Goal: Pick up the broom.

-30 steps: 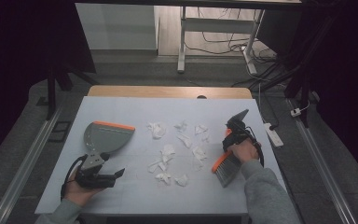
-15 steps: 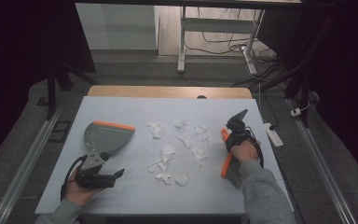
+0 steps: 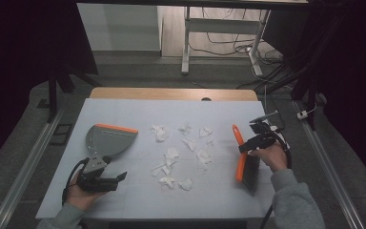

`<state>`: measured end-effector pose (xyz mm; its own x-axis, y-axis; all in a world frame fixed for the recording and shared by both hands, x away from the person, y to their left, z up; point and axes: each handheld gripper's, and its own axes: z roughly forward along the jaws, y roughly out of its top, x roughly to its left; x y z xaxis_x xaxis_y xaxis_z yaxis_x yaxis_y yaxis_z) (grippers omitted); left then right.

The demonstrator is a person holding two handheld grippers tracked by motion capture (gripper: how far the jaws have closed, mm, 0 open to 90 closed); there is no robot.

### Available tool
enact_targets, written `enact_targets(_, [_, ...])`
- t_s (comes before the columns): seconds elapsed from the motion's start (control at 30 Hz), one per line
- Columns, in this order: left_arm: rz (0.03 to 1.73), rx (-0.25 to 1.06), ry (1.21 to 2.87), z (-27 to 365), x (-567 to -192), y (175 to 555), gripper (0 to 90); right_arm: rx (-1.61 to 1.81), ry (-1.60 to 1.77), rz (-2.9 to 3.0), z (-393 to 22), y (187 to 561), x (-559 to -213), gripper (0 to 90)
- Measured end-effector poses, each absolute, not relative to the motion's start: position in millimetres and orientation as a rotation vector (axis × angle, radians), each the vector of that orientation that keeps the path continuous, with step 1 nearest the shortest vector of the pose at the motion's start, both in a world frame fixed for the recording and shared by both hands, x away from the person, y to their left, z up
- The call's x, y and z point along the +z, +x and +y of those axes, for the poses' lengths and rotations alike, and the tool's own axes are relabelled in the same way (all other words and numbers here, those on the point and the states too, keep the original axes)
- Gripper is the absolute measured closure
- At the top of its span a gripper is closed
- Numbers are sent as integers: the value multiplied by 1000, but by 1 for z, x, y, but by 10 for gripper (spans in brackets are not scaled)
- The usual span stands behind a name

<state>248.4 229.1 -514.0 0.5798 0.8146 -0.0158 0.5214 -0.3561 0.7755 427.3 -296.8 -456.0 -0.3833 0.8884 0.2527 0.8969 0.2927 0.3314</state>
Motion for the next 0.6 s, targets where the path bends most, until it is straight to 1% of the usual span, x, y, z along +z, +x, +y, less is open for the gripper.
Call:
enact_targets(0.3, [1075, 490, 2057, 225, -516, 252, 200, -998, -1650, -2391, -320, 413, -454, 710])
enact_targets(0.6, [1092, 502, 2071, 219, -517, 255, 203, -1207, -1600, -2351, -322, 407, -453, 710])
